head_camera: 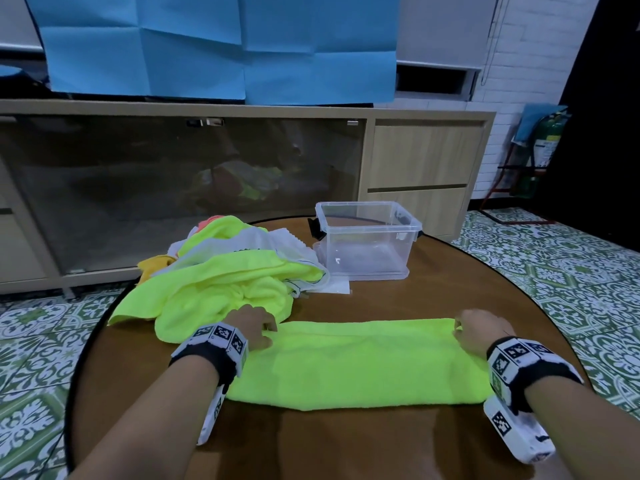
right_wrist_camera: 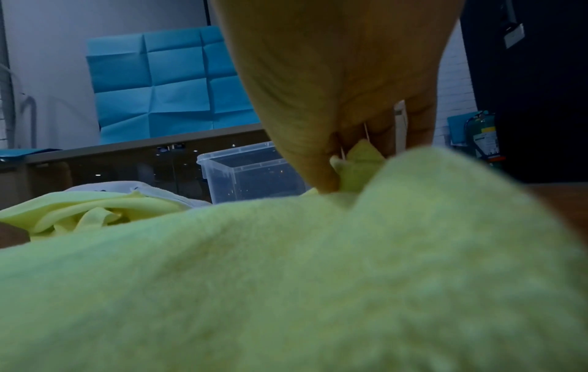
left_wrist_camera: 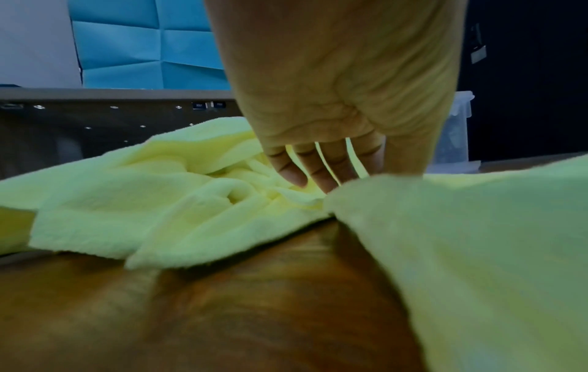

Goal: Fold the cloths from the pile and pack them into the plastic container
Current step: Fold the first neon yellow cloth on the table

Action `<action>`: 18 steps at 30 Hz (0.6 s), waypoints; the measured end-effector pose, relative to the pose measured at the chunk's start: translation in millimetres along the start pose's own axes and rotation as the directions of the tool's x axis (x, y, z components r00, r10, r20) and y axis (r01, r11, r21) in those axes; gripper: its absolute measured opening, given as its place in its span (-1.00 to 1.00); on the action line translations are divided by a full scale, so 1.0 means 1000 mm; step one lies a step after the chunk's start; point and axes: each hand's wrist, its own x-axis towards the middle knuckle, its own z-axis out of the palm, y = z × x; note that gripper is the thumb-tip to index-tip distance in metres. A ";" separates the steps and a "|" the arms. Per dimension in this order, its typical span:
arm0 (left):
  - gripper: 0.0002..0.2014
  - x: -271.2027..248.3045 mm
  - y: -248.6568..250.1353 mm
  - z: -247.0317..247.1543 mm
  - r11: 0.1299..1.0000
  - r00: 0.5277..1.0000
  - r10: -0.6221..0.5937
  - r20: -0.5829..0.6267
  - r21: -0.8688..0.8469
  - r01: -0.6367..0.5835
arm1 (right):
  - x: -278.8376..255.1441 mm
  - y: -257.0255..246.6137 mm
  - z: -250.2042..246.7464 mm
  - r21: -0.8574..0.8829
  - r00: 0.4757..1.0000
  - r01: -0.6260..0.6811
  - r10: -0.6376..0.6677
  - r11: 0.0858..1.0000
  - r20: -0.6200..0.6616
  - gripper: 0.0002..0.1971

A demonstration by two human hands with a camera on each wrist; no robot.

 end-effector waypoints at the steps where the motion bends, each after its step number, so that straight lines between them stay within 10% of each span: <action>1: -0.70 -0.002 0.001 -0.002 0.998 1.000 -0.008 0.003 -0.066 0.008 | -0.002 0.001 -0.004 0.011 0.999 0.002 -0.001 1.000 -0.041 -0.71; 6: -0.66 -0.009 0.006 -0.015 0.852 0.988 -0.137 -0.067 -0.517 0.083 | -0.010 0.003 -0.008 0.020 1.000 0.016 -0.016 1.000 0.016 -0.69; 11: -0.71 -0.007 0.015 -0.018 0.891 0.994 -0.111 0.018 -0.441 0.108 | -0.017 -0.022 -0.021 -0.074 0.982 0.144 -0.151 0.987 -0.111 -0.62; 18: -0.42 -0.002 0.023 -0.023 0.878 0.983 -0.171 0.058 -0.445 0.179 | -0.026 -0.142 -0.035 0.240 0.803 0.587 -0.593 0.773 -0.055 -0.67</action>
